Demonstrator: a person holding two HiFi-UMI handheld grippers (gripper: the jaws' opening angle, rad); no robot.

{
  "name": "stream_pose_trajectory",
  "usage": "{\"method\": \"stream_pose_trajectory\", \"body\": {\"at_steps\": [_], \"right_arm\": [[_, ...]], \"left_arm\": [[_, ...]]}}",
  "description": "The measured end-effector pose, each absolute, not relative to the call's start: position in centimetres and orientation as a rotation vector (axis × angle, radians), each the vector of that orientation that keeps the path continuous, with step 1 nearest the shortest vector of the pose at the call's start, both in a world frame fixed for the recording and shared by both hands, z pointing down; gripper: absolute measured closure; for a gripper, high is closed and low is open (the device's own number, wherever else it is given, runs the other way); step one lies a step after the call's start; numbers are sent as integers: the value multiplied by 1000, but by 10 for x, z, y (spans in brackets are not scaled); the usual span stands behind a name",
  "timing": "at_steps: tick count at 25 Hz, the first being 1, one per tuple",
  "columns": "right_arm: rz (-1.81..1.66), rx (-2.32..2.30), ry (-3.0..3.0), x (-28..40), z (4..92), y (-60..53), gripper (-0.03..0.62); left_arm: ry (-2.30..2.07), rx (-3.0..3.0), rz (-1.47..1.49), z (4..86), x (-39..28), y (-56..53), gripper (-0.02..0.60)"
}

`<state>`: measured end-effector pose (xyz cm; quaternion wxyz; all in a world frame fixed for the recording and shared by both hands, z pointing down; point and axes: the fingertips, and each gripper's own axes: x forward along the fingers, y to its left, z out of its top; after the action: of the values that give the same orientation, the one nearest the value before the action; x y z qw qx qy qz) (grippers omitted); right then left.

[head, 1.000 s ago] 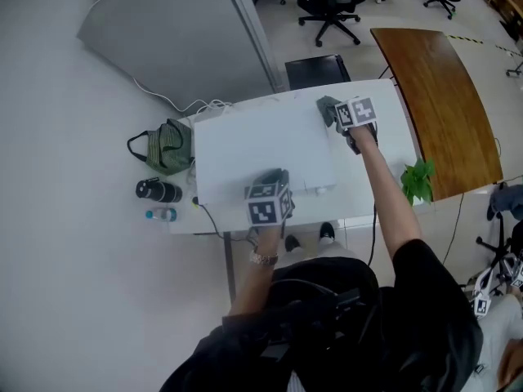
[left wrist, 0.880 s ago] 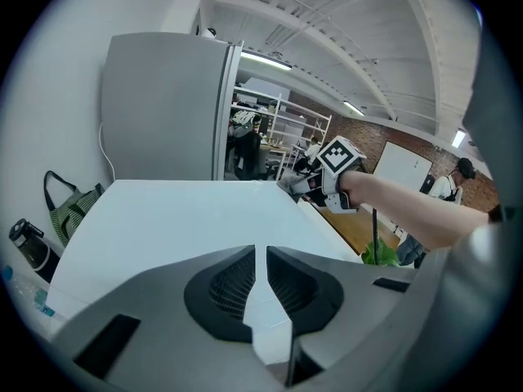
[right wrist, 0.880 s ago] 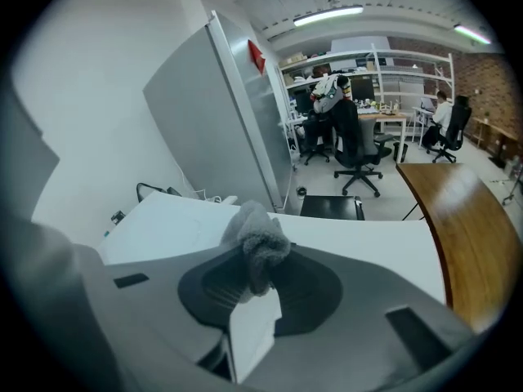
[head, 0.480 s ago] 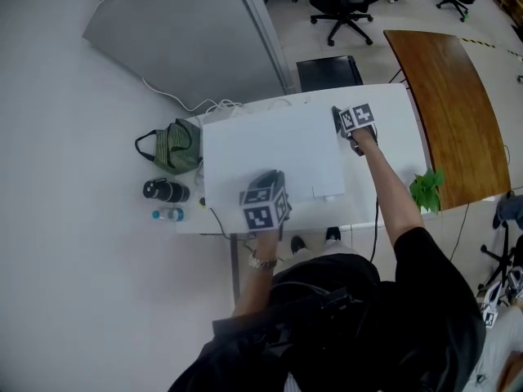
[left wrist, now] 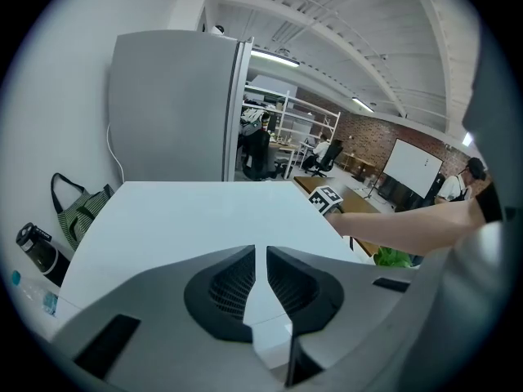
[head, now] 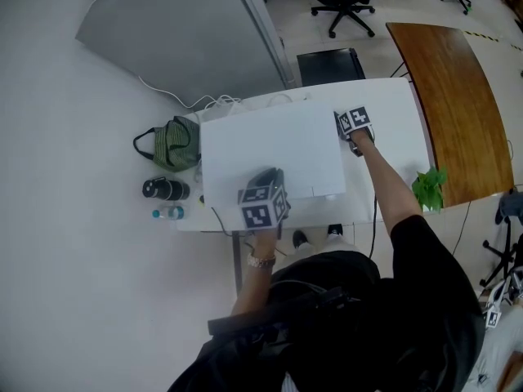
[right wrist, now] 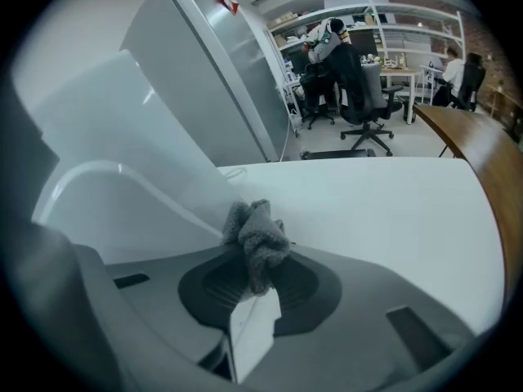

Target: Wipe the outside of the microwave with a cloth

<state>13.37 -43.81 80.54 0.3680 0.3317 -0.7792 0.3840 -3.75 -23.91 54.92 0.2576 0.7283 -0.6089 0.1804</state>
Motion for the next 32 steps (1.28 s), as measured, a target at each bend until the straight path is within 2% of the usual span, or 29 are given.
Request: {"method": "stream_pose_trajectory", "body": {"at_steps": [4, 10, 14, 18, 32], "right_arm": [[917, 866, -2035, 139, 784, -439, 531], [848, 902, -2187, 165, 696, -422, 531], [854, 848, -2279, 158, 654, -392, 531], [816, 808, -2232, 143, 678, -371, 531], [1033, 793, -2044, 142, 813, -367, 533]], "left_arm": [[-1626, 1996, 492, 551, -30, -243, 534], [-1594, 2029, 488, 548, -20, -248, 534], [-1581, 2043, 487, 550, -16, -247, 534], [-1576, 2038, 504, 554, -14, -242, 534], [-1653, 1955, 540, 560, -39, -213, 534]]}}
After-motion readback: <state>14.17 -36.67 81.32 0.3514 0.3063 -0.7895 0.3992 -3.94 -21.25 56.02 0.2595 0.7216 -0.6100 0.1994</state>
